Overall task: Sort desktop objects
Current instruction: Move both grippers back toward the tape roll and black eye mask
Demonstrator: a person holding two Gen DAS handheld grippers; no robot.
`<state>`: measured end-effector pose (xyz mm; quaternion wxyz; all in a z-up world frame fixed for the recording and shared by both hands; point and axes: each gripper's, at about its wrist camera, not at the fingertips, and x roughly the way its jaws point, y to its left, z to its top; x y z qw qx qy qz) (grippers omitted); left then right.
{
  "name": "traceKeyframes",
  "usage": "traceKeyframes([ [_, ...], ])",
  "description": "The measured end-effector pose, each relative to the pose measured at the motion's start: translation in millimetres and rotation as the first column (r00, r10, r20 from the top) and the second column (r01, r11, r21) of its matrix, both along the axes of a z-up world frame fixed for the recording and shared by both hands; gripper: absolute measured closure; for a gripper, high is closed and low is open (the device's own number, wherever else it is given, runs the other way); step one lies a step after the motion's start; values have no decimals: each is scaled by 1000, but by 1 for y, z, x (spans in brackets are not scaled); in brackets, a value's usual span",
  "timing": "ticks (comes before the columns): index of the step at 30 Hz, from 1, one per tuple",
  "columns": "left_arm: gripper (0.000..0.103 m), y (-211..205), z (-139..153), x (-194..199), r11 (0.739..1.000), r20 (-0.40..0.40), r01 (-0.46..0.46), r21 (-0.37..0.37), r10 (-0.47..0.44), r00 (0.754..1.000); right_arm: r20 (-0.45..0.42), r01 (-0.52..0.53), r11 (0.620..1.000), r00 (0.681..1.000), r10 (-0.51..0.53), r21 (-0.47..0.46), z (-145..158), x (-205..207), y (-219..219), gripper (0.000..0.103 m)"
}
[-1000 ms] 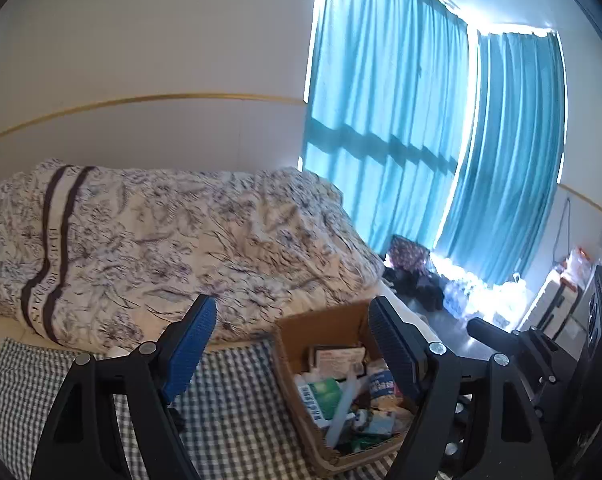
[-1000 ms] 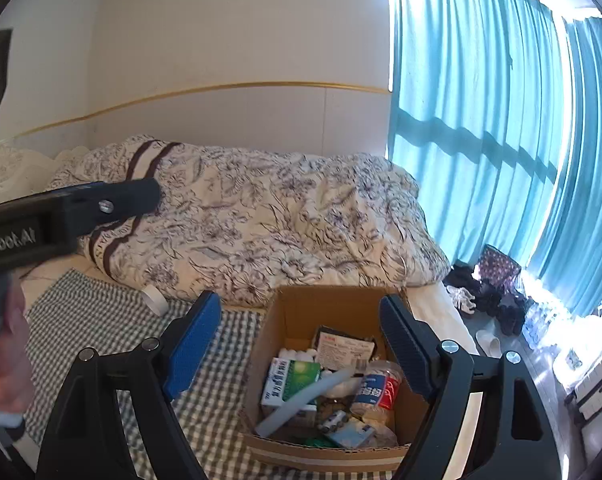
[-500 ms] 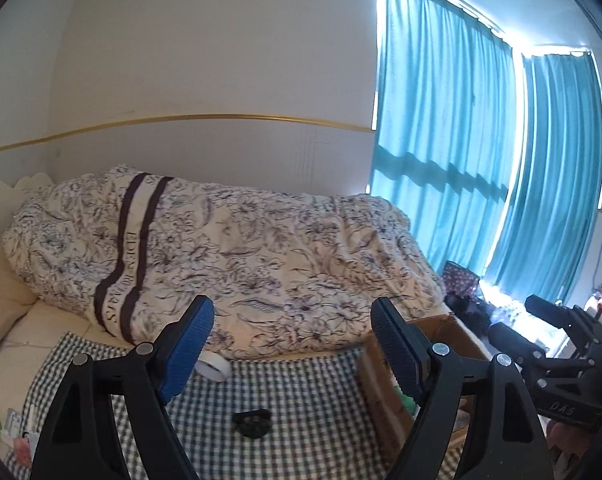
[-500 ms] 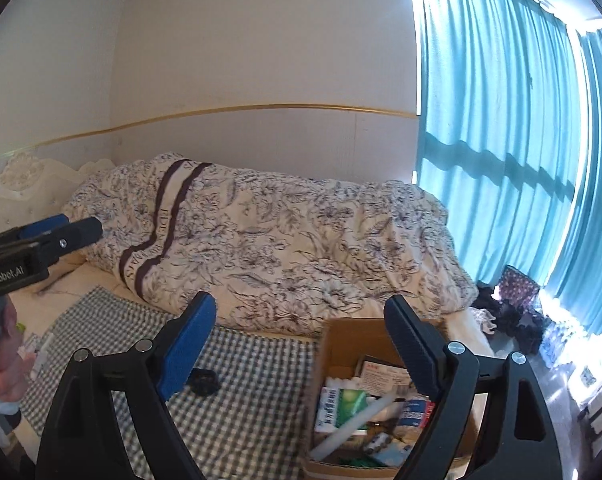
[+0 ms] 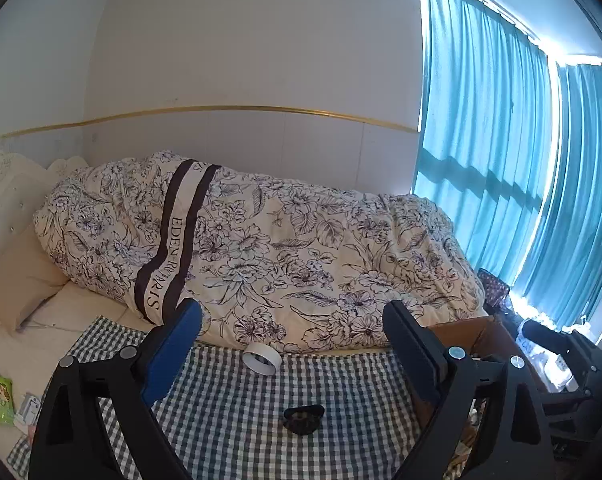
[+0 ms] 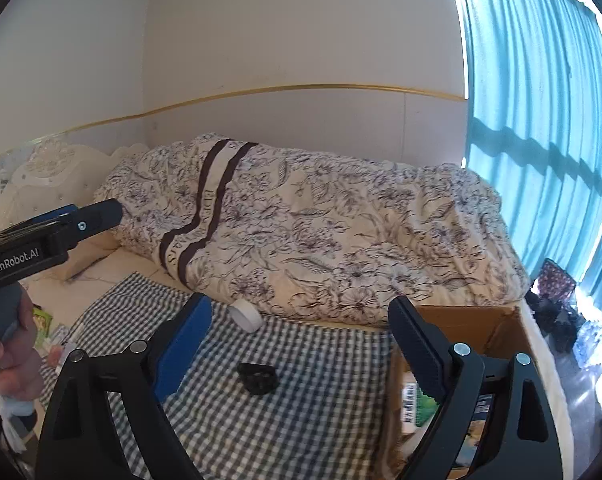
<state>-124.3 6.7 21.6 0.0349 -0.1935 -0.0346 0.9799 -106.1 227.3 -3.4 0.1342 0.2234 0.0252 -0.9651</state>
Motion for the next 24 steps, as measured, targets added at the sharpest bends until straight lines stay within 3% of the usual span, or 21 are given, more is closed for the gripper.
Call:
traceKeyframes([
  [4, 4, -4, -9, -3, 1000, -19, -10, -27, 9, 1000, -3, -15, 999, 1000, 15, 29, -12, -6, -17, 12],
  [11, 0, -10, -25, -20, 1000, -6, -18, -25, 17, 1000, 28, -29, 999, 999, 29, -14, -39, -25, -33, 8],
  [24, 0, -27, -85, -75, 999, 100, -39, -17, 40, 994, 136, -25, 999, 990, 30, -39, -104, -65, -46, 8],
])
